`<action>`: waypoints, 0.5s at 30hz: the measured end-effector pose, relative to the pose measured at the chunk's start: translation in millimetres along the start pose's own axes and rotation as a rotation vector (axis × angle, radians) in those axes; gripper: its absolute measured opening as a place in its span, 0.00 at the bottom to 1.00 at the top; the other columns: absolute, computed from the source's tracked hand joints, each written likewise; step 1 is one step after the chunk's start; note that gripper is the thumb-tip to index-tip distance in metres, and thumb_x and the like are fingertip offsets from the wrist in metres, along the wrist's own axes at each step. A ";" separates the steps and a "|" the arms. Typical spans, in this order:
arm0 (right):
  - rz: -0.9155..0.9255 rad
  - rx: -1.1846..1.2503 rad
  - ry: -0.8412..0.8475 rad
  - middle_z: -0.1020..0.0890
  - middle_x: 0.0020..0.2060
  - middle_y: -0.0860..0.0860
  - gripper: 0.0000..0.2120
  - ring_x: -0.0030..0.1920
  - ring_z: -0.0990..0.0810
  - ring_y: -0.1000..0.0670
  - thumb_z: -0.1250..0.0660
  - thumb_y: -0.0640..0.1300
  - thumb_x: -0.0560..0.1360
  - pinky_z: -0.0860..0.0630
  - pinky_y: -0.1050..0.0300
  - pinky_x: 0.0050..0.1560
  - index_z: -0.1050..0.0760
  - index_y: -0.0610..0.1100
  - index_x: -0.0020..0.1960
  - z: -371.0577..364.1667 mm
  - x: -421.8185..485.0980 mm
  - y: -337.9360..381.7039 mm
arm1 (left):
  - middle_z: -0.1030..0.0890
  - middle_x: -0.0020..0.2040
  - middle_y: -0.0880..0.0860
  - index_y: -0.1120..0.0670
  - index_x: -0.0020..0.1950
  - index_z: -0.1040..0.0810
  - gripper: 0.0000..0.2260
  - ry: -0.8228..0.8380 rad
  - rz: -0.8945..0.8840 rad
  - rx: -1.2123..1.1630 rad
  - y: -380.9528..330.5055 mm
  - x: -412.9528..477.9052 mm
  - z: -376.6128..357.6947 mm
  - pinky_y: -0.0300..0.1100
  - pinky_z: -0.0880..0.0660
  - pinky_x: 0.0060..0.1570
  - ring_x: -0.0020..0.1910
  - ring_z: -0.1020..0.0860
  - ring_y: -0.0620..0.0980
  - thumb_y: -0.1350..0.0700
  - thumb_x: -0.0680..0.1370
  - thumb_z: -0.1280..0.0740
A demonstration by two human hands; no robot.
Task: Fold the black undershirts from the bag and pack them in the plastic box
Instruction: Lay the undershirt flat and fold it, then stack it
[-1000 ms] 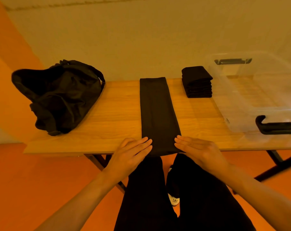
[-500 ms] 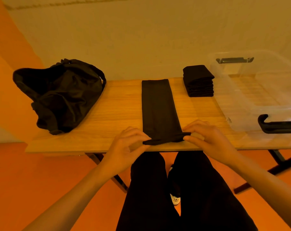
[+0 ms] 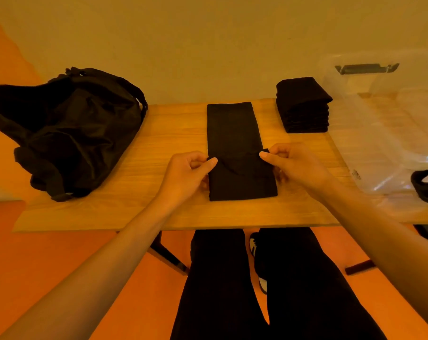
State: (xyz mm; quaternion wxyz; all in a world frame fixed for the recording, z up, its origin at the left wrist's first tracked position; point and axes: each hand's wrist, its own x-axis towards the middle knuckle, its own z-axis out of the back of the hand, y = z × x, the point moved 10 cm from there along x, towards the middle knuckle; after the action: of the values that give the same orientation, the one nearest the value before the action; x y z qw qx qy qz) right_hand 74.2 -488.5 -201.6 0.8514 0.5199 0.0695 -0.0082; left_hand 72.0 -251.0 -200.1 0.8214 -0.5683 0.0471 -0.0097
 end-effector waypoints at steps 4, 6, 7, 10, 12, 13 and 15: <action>-0.049 -0.170 -0.033 0.20 0.29 0.49 0.15 0.25 0.23 0.57 0.34 0.55 0.79 0.28 0.66 0.27 0.19 0.43 0.47 1.5 16.7 -6.5 | 0.17 0.38 0.55 0.55 0.48 0.18 0.09 0.003 0.109 0.101 10.3 20.0 -7.3 0.37 0.24 0.28 0.28 0.20 0.45 0.52 0.82 0.33; -0.053 -0.198 -0.046 0.21 0.27 0.50 0.16 0.24 0.24 0.59 0.34 0.55 0.80 0.30 0.69 0.27 0.18 0.42 0.48 0.8 20.5 -9.1 | 0.16 0.37 0.55 0.53 0.47 0.18 0.10 0.001 0.131 0.196 13.4 26.2 -8.1 0.37 0.26 0.27 0.25 0.22 0.46 0.49 0.83 0.34; -0.052 -0.203 -0.053 0.21 0.27 0.50 0.17 0.23 0.25 0.59 0.34 0.55 0.80 0.30 0.70 0.26 0.18 0.41 0.48 1.2 22.1 -10.4 | 0.17 0.36 0.55 0.53 0.46 0.19 0.11 -0.001 0.140 0.215 14.5 28.7 -8.8 0.37 0.28 0.26 0.23 0.23 0.44 0.49 0.83 0.34; -0.070 -0.221 -0.076 0.21 0.28 0.49 0.16 0.23 0.25 0.58 0.34 0.56 0.80 0.29 0.68 0.27 0.18 0.44 0.46 1.9 26.1 -13.1 | 0.20 0.32 0.54 0.53 0.42 0.20 0.12 -0.024 0.161 0.217 18.4 36.0 -9.2 0.36 0.33 0.22 0.20 0.26 0.42 0.50 0.83 0.34; -0.081 -0.221 -0.098 0.20 0.29 0.49 0.14 0.23 0.24 0.58 0.35 0.56 0.80 0.29 0.68 0.26 0.18 0.47 0.45 2.5 27.6 -16.0 | 0.20 0.32 0.53 0.53 0.42 0.19 0.11 -0.055 0.174 0.226 19.9 38.8 -6.9 0.36 0.33 0.23 0.24 0.24 0.43 0.50 0.82 0.33; -0.083 -0.225 -0.107 0.20 0.29 0.49 0.13 0.23 0.24 0.57 0.35 0.56 0.80 0.30 0.68 0.26 0.18 0.49 0.46 2.4 27.6 -17.2 | 0.20 0.33 0.52 0.54 0.43 0.18 0.11 -0.070 0.176 0.230 20.3 39.6 -5.5 0.37 0.32 0.24 0.27 0.22 0.45 0.50 0.81 0.32; -0.086 -0.239 -0.110 0.20 0.29 0.49 0.12 0.23 0.24 0.57 0.36 0.56 0.81 0.30 0.67 0.27 0.19 0.51 0.47 1.5 27.6 -17.9 | 0.18 0.34 0.54 0.55 0.43 0.18 0.10 -0.069 0.178 0.226 20.7 41.3 -6.1 0.39 0.28 0.29 0.30 0.19 0.49 0.52 0.81 0.32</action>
State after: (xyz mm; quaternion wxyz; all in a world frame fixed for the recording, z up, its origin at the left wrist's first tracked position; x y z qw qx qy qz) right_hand 100.1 -496.5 -220.3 0.9086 0.4102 0.0456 -0.0649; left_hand 111.8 -252.2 -224.3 0.8789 -0.4657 0.0675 0.0776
